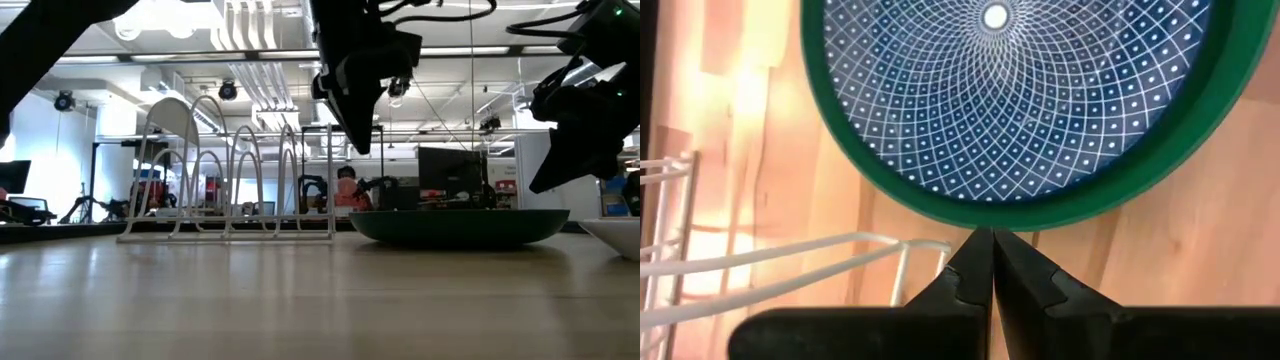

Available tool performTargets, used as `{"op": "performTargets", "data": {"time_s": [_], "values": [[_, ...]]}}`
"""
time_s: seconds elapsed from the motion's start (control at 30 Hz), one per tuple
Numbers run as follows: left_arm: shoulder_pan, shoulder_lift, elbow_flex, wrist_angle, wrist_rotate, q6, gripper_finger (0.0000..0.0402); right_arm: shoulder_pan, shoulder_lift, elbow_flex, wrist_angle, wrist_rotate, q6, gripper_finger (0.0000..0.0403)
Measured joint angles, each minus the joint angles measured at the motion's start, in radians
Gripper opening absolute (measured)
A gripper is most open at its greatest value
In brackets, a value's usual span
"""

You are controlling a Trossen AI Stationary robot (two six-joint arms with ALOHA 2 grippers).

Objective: Sort dishes
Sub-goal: Put the blue patterned plate in the dish rack

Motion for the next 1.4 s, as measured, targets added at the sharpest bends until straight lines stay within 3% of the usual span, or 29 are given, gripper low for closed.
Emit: {"op": "performTargets", "data": {"time_s": [0.37, 0.87, 1.1, 1.33, 1.4], "values": [[-0.030, -0.054, 0.000, -0.103, -0.090, -0.065, 0.0000, 0.000, 0.000, 0.000, -0.005, -0.001, 0.001, 0.0007], [-0.067, -0.134, -0.042, -0.065, -0.157, -0.035, 0.0000, 0.000, 0.000, 0.000, -0.004, -0.004, 0.001, 0.0007], [-0.081, -0.274, -0.254, 0.249, -0.153, 0.053, 0.0000, 0.000, 0.000, -0.001, -0.002, -0.004, 0.001, 0.0007], [-0.098, -0.424, -0.614, 0.832, -0.067, 0.112, 0.0000, 0.000, 0.000, -0.001, 0.004, -0.004, -0.003, 0.0007], [-0.100, -0.430, -0.698, 0.933, -0.066, 0.085, 0.0000, 0.000, 0.000, -0.001, 0.007, -0.004, -0.003, 0.0007]]}}
